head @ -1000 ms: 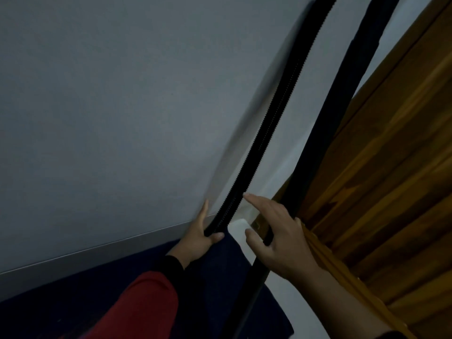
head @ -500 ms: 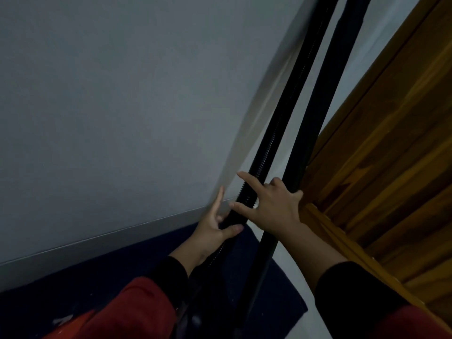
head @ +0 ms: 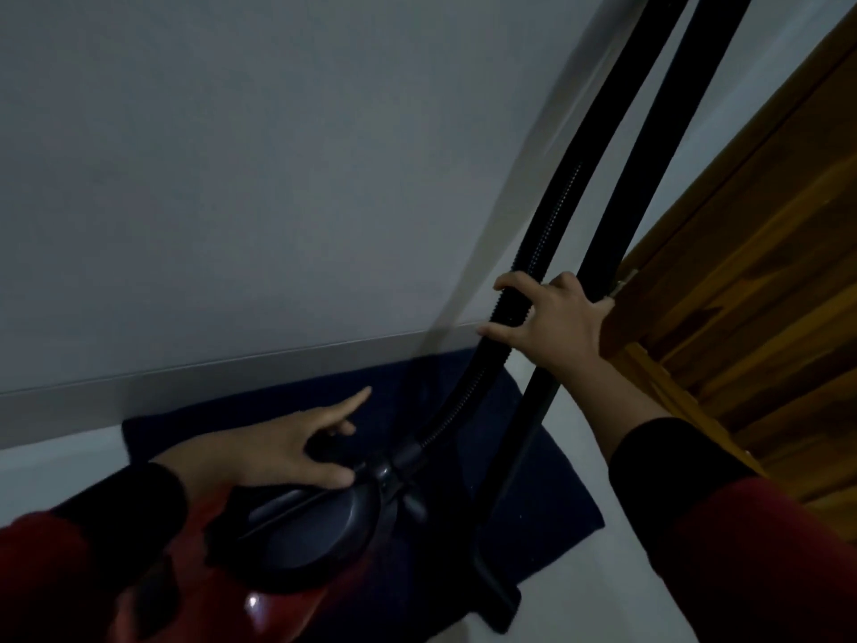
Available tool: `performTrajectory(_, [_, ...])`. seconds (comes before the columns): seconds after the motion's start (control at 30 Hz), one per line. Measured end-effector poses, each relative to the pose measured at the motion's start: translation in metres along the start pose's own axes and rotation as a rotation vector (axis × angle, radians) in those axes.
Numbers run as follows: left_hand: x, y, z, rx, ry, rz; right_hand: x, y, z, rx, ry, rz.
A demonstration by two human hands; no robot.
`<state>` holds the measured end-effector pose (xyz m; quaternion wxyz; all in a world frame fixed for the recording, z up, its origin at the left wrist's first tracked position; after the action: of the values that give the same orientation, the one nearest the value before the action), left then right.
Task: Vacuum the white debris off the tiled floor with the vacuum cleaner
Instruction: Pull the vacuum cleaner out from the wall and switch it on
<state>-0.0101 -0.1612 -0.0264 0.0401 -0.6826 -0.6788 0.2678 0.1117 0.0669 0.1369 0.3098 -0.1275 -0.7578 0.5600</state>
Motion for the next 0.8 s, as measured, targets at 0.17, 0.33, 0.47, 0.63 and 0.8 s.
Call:
performTrajectory(0.17, [-0.04,0.005,0.017,0.058,-0.002,-0.134,0.001,0.001,0.0,0.012,0.004,-0.007])
performTrajectory(0.33, [-0.06,0.025,0.015,-0.017,-0.02,-0.147,0.001,0.003,0.0,-0.01,-0.001,-0.003])
performTrajectory(0.47, [-0.058,0.021,0.007,-0.01,0.0,-0.235,-0.001,-0.001,0.002,-0.031,-0.023,-0.001])
performTrajectory(0.63, [-0.059,0.011,-0.029,0.047,-0.085,-0.157,-0.014,-0.024,0.013,-0.006,-0.115,-0.085])
performTrajectory(0.8, [-0.11,-0.016,-0.098,0.077,-0.142,-0.033,-0.025,-0.098,0.017,-0.028,-0.105,-0.067])
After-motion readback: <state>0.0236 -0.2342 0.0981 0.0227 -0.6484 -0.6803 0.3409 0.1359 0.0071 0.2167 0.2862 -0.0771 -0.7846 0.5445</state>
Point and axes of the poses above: each hand's wrist, its own x-axis towards the middle knuckle, its own y-axis out of the palm, z = x × y, the point moved 4 cm from there along x, towards the middle knuckle, and after that the axes turned 3 degrees about -y, right-handed, at the moved point
